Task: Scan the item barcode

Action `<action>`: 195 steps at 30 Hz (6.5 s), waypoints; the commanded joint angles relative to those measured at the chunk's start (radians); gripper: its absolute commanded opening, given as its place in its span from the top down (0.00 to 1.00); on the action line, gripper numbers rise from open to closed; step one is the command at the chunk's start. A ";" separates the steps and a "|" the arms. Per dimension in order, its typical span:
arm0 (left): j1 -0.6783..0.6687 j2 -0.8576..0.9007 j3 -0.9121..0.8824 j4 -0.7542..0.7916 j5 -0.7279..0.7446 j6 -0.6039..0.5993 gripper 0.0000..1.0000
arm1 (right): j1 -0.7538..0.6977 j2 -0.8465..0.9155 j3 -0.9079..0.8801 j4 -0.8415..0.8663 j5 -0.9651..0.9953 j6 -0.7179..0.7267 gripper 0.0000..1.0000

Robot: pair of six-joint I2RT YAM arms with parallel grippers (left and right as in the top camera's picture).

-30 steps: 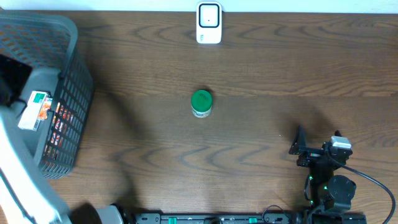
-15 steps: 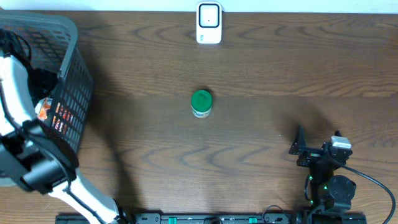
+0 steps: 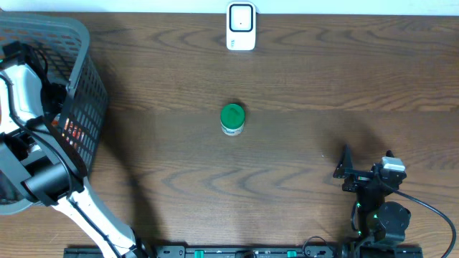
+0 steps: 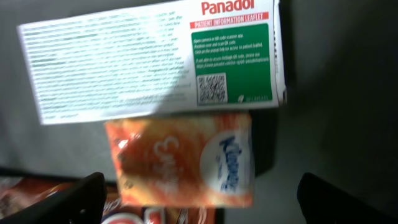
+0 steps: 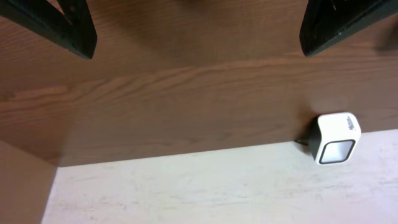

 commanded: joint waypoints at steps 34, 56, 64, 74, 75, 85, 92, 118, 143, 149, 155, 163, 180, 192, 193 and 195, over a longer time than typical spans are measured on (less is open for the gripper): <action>0.046 0.012 -0.203 0.078 -0.012 0.050 0.35 | -0.006 -0.006 -0.004 0.000 -0.001 -0.013 0.01; 0.035 -0.948 -0.097 -0.079 0.297 0.087 0.29 | -0.006 -0.006 -0.004 0.000 -0.001 -0.013 0.01; -0.240 -1.147 -0.132 -0.080 0.645 0.087 0.29 | -0.006 -0.006 -0.004 0.000 -0.001 -0.013 0.01; -0.674 -1.075 -0.414 -0.036 0.372 0.086 0.29 | -0.006 -0.006 -0.004 0.000 -0.001 -0.013 0.01; -0.716 -1.050 -0.464 -0.004 0.335 0.086 0.29 | -0.006 -0.006 -0.004 0.000 -0.001 -0.013 0.01; -0.893 -0.689 -0.716 0.341 0.147 0.086 0.29 | -0.006 -0.006 -0.004 0.000 -0.001 -0.013 0.01; -0.894 -0.391 -0.717 0.475 0.170 0.037 0.29 | -0.006 -0.006 -0.004 0.000 -0.001 -0.013 0.01; -0.587 -1.002 -0.041 0.076 -0.201 0.085 0.01 | -0.006 -0.006 -0.004 0.000 -0.001 -0.013 0.01; 0.038 -0.517 -0.002 -0.156 -0.138 0.293 0.00 | -0.006 -0.006 -0.004 0.000 -0.001 -0.013 0.01; 0.039 -0.438 -0.003 -0.166 -0.152 0.343 0.02 | -0.006 -0.006 -0.004 0.000 -0.001 -0.013 0.01; 0.039 -0.393 -0.003 -0.119 -0.152 0.542 0.02 | -0.006 -0.006 -0.004 0.000 -0.001 -0.013 0.01; 0.060 -0.354 -0.035 -0.032 0.023 0.933 0.02 | -0.006 -0.006 -0.004 0.000 -0.001 -0.013 0.01; 0.141 -0.062 -0.041 0.032 0.108 1.067 0.02 | -0.006 -0.006 -0.004 0.000 -0.001 -0.013 0.01; 0.159 0.031 -0.041 0.107 0.078 1.108 0.02 | -0.006 -0.006 -0.004 0.000 -0.001 -0.013 0.01; 0.164 0.031 -0.040 0.115 0.069 1.109 0.02 | -0.006 -0.006 -0.004 0.000 -0.001 -0.013 0.01; 0.175 0.031 -0.040 0.124 0.064 1.109 0.02 | -0.006 -0.006 -0.004 0.000 -0.001 -0.013 0.01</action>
